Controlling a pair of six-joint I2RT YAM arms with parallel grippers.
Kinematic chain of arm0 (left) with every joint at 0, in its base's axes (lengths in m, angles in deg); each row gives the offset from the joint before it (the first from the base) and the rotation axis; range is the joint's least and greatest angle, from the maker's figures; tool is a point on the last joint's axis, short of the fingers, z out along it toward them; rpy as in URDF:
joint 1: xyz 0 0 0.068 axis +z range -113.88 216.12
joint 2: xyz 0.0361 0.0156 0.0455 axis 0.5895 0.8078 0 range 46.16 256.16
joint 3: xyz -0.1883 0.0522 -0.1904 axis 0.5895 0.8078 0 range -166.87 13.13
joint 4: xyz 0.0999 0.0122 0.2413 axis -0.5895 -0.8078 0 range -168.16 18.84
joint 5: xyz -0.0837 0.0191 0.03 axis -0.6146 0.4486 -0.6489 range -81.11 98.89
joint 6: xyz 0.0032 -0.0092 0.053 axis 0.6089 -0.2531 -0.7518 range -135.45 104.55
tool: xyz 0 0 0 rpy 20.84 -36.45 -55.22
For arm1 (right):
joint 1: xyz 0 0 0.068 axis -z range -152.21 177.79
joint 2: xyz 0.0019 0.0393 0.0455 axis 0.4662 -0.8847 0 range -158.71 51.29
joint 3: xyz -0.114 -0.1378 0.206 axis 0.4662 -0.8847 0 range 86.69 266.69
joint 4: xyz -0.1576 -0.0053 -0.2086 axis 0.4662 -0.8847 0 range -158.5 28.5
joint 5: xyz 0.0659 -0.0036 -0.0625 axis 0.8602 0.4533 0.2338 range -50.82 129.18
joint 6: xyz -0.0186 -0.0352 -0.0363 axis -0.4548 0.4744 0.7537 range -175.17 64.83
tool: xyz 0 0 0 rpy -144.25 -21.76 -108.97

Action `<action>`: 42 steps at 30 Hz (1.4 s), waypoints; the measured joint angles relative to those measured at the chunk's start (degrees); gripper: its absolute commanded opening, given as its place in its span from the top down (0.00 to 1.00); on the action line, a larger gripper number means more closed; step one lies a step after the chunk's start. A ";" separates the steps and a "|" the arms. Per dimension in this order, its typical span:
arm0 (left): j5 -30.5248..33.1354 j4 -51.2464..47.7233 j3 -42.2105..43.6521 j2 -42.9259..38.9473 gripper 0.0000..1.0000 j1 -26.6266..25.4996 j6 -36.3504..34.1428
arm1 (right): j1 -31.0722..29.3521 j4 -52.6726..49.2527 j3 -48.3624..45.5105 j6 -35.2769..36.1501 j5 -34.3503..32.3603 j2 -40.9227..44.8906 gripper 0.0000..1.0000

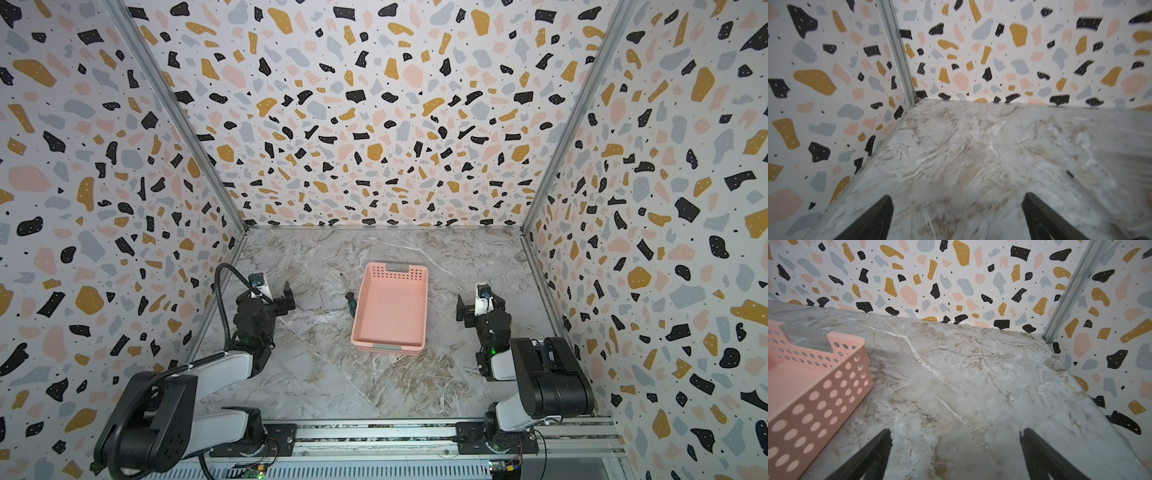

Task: Put the screwdriver in the bin
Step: 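Raise both arms and move the left gripper toward the screwdriver handle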

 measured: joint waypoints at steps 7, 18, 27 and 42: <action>-1.25 -16.33 -14.60 -10.19 0.01 -0.20 11.32 | -2.01 -22.12 12.79 -1.29 -3.32 10.71 0.01; -12.76 -39.65 -42.73 -1.86 0.00 -0.20 12.98 | -4.37 -52.61 48.52 -6.29 -0.85 14.49 0.01; -13.64 -47.15 -36.26 6.69 0.00 -3.37 19.91 | -9.86 -67.49 50.03 -5.64 -8.41 14.45 0.01; -4.59 -62.84 -42.82 17.33 0.00 -18.88 35.93 | -9.66 -70.51 47.89 -6.88 -7.82 15.58 0.01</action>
